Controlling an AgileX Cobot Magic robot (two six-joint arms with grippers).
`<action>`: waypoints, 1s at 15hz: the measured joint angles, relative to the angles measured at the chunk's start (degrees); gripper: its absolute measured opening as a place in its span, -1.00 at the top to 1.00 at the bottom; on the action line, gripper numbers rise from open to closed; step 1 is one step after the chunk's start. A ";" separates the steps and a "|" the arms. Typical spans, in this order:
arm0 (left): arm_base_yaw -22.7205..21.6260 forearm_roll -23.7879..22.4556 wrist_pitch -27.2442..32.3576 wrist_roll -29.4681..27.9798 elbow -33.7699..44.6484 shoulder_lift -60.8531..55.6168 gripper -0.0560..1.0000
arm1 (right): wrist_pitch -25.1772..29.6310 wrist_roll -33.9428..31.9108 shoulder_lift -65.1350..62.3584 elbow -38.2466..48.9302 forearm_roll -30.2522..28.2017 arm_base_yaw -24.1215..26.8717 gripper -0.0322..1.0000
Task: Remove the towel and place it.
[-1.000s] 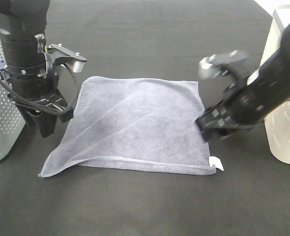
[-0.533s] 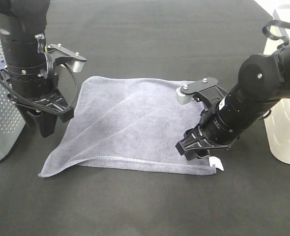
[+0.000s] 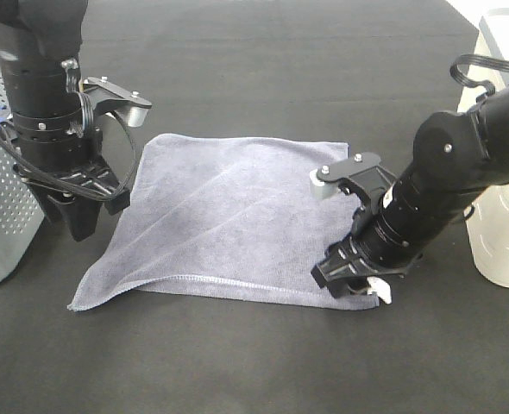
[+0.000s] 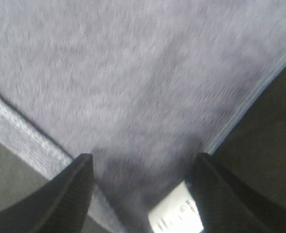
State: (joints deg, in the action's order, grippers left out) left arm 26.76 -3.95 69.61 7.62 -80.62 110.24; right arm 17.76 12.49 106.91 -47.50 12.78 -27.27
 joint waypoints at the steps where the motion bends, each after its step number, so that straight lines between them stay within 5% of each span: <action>1: 0.00 0.00 0.00 0.00 0.00 0.00 0.15 | 0.63 0.46 0.00 0.52 0.00 0.00 -0.13; 10: 0.00 0.00 0.00 0.00 0.00 0.00 0.15 | 5.61 1.03 -9.97 8.19 0.23 0.00 -0.13; 15: -0.17 -1.03 0.00 -3.55 0.00 0.00 0.15 | 5.39 1.26 -9.17 -0.40 0.29 0.00 -0.13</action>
State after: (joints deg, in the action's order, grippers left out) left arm 26.59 -4.98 69.61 4.07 -80.62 110.24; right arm 23.15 13.75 97.75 -47.90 13.06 -27.27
